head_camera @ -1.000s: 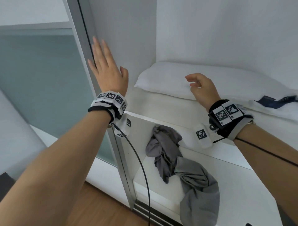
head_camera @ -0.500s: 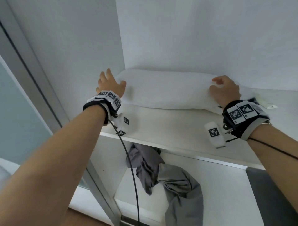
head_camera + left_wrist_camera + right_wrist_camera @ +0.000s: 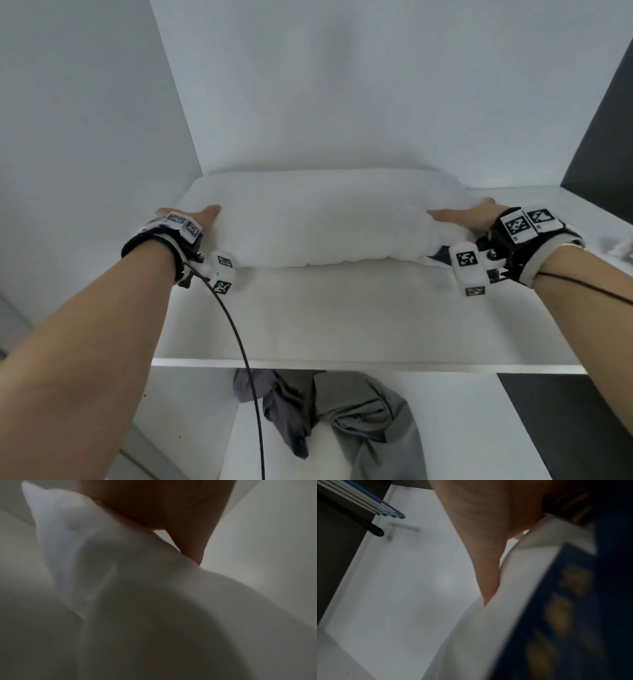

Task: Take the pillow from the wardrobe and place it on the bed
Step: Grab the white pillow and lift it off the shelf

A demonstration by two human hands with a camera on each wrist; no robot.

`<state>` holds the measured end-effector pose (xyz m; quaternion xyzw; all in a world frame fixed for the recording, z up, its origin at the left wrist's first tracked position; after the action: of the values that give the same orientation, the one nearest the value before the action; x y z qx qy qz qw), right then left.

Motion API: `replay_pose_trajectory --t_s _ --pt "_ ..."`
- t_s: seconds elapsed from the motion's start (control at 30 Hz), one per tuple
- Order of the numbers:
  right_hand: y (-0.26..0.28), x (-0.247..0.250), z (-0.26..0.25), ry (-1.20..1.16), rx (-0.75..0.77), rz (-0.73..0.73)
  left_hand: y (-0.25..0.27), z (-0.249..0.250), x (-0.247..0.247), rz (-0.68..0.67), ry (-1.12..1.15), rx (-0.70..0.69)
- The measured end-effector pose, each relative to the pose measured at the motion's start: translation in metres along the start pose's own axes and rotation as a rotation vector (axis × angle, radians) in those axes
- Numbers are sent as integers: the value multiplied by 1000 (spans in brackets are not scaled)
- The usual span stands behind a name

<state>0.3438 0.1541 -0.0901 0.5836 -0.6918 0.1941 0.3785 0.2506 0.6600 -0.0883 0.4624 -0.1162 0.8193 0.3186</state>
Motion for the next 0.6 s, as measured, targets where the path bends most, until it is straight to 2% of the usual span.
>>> replay_pose_trajectory --t_s 0.1,0.23,0.33,0.5,0.6 --pt "-9 -10 2 -48 -2 -7 -4 4 -3 -53 0 -65" --pt "0 -30 -3 -136 -27 -123 -1 12 -4 -38 44 -83" --pt "8 -29 -7 -231 -29 -22 2 17 1 17 119 -159" --pt "25 -12 -4 -459 93 109 22 14 28 168 170 -269" --pt "41 -4 -1 -600 167 164 51 4 49 237 213 -257"
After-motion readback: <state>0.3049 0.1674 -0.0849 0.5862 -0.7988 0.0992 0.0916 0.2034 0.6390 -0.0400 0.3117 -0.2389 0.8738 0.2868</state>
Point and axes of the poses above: each hand's wrist, its own y-axis away from the middle knuckle, its own x-axis out of the back of the hand, z = x × y, the point moved 5 cm from there along -y, towards the middle knuckle
